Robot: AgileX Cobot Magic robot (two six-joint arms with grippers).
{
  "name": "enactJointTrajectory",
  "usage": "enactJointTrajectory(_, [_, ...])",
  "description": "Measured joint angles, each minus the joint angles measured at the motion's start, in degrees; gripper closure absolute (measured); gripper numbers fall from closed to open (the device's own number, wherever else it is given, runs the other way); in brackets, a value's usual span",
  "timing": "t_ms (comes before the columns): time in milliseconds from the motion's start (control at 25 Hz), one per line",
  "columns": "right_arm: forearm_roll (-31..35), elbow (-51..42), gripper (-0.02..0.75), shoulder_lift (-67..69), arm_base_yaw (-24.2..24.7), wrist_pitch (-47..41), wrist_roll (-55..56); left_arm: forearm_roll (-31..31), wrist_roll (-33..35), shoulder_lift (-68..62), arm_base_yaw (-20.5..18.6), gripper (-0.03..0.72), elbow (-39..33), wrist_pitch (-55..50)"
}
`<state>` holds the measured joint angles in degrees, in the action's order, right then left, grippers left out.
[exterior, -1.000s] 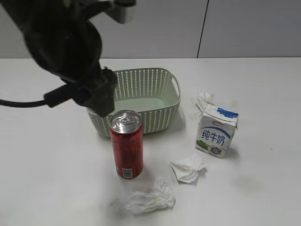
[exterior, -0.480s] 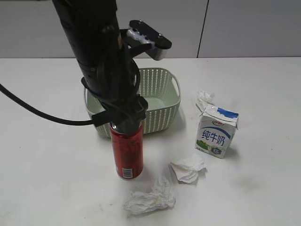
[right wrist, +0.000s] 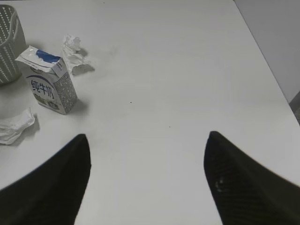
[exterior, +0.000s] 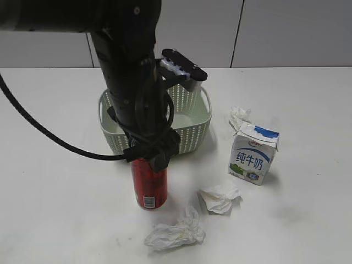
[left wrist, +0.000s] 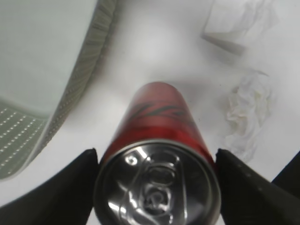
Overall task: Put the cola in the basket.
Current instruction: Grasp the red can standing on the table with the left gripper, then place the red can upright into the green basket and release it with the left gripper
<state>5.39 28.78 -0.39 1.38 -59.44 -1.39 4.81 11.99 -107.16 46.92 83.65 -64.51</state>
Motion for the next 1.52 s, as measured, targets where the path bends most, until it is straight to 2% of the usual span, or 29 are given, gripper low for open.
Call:
enactJointTrajectory(520, [0.0, 0.0, 0.167, 0.0, 0.0, 0.0, 0.0, 0.9, 0.0, -2.7, 0.0, 0.104, 0.1, 0.2])
enactJointTrajectory(720, [0.0, 0.0, 0.167, 0.0, 0.0, 0.0, 0.0, 1.2, 0.0, -2.7, 0.0, 0.158, 0.1, 0.2])
enactJointTrajectory(1160, [0.0, 0.0, 0.167, 0.0, 0.0, 0.0, 0.0, 1.3, 0.0, -0.6, 0.0, 0.158, 0.2, -3.0])
enactJointTrajectory(1520, [0.0, 0.0, 0.167, 0.0, 0.0, 0.0, 0.0, -0.3, 0.0, 5.6, 0.0, 0.158, 8.5, -5.6])
